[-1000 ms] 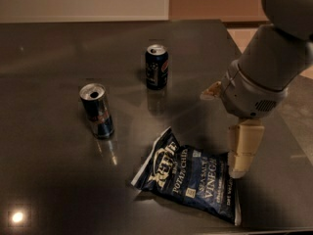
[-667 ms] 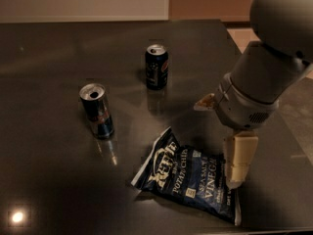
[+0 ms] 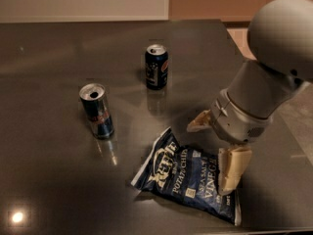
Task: Move blue chip bag near pepsi can
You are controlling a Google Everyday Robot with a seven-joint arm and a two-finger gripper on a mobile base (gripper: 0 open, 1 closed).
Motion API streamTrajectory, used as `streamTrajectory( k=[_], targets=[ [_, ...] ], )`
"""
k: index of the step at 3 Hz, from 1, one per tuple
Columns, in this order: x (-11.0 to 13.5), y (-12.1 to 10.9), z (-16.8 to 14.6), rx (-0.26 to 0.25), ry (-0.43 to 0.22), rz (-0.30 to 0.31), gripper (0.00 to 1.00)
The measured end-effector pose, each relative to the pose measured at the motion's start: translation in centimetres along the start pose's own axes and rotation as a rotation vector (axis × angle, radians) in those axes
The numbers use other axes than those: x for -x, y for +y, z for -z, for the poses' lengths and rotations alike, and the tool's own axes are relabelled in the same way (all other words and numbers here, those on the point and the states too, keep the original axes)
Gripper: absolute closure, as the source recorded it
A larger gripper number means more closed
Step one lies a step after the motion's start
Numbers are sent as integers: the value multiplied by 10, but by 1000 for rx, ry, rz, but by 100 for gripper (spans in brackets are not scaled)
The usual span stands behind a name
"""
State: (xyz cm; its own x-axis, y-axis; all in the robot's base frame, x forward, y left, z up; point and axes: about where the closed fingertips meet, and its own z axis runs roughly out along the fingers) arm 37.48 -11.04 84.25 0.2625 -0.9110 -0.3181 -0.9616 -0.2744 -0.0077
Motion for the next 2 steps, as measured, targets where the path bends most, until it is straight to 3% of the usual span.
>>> streamTrajectory(
  k=[2],
  targets=[
    [3, 2, 3, 2, -27, 16, 62]
  ],
)
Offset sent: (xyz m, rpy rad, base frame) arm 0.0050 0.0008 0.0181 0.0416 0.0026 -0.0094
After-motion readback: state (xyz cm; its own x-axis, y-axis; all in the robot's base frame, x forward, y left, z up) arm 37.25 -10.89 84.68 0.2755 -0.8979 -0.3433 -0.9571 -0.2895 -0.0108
